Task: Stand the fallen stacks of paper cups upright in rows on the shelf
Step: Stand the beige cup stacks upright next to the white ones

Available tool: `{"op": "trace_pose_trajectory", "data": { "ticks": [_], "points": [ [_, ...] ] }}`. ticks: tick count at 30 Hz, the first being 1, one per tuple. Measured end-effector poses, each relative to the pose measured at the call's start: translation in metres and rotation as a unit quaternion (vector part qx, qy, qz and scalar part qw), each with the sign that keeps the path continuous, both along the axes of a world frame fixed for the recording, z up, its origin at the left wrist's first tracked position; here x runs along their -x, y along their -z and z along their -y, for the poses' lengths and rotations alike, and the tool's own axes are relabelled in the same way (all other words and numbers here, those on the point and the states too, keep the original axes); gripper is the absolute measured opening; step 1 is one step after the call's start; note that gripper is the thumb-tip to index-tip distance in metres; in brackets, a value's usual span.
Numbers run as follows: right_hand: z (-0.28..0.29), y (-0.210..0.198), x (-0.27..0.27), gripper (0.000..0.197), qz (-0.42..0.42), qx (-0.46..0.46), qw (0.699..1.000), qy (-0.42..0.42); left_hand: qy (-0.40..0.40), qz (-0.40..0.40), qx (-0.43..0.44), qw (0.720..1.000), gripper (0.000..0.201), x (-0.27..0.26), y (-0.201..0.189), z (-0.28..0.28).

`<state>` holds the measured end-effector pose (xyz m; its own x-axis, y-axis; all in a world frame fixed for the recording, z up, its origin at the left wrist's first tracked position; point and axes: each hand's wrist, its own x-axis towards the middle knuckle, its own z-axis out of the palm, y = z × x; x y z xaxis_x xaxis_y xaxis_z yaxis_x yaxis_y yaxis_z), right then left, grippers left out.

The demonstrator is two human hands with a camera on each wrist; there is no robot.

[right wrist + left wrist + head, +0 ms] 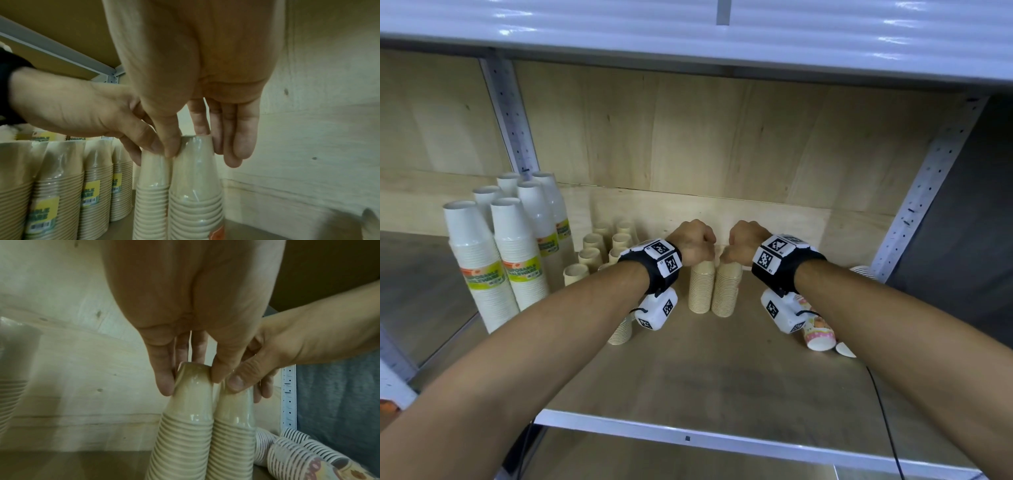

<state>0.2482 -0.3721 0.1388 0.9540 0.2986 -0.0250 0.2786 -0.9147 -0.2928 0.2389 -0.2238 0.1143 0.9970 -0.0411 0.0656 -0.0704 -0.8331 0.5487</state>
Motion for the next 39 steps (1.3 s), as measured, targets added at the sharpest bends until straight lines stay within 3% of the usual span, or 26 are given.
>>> {"op": "trace_pose_trajectory", "data": {
  "ticks": [3,6,9,12,14,17,20,23,26,29,34,37,39],
  "points": [
    [0.002,-0.002,0.001,0.031,-0.004,0.02,1.0,-0.016,-0.029,0.003,0.003,1.0,0.05,-0.001,0.0,-0.001],
    [0.003,-0.005,0.003,0.042,0.001,0.038,0.999,-0.028,-0.028,0.01,-0.019,0.999,0.039,-0.002,-0.002,0.001],
    [0.002,-0.005,-0.001,0.024,-0.008,0.035,0.999,-0.023,-0.006,0.004,-0.029,1.0,0.034,-0.002,-0.006,0.002],
    [0.003,-0.006,0.0,0.038,-0.012,0.016,1.0,0.0,-0.003,0.001,-0.03,1.0,0.04,-0.001,-0.006,0.003],
    [0.005,-0.007,0.0,0.034,-0.015,0.026,0.999,-0.011,-0.022,0.013,-0.028,0.999,0.044,-0.001,-0.005,0.002],
    [0.008,-0.007,0.002,0.047,-0.016,0.044,0.998,-0.029,-0.045,0.017,-0.029,0.998,0.044,-0.001,-0.004,0.003],
    [0.007,-0.006,-0.001,0.027,-0.023,0.041,0.998,-0.032,-0.025,0.009,-0.032,0.999,0.035,0.0,-0.007,0.004],
    [0.005,-0.004,-0.003,0.042,-0.018,0.029,0.999,-0.007,-0.007,0.002,-0.024,1.0,0.037,0.0,-0.008,0.005],
    [0.006,-0.006,-0.002,0.033,-0.02,0.04,0.999,-0.021,-0.024,0.004,-0.018,1.0,0.048,0.0,-0.007,0.005],
    [0.007,-0.006,-0.002,0.048,-0.011,0.055,0.998,-0.042,-0.034,0.001,-0.029,0.999,0.045,-0.001,-0.009,0.005],
    [0.005,-0.005,-0.004,0.032,-0.012,0.056,0.998,-0.035,0.008,-0.009,-0.041,0.999,0.038,0.001,-0.012,0.01],
    [0.008,-0.005,-0.005,0.036,-0.015,0.049,0.998,-0.042,-0.007,-0.001,-0.045,0.999,0.046,0.0,-0.011,0.012],
    [0.01,-0.006,-0.005,0.052,-0.01,0.044,0.997,-0.055,-0.019,0.002,-0.047,0.999,0.048,-0.001,-0.012,0.011]
  ]
}}
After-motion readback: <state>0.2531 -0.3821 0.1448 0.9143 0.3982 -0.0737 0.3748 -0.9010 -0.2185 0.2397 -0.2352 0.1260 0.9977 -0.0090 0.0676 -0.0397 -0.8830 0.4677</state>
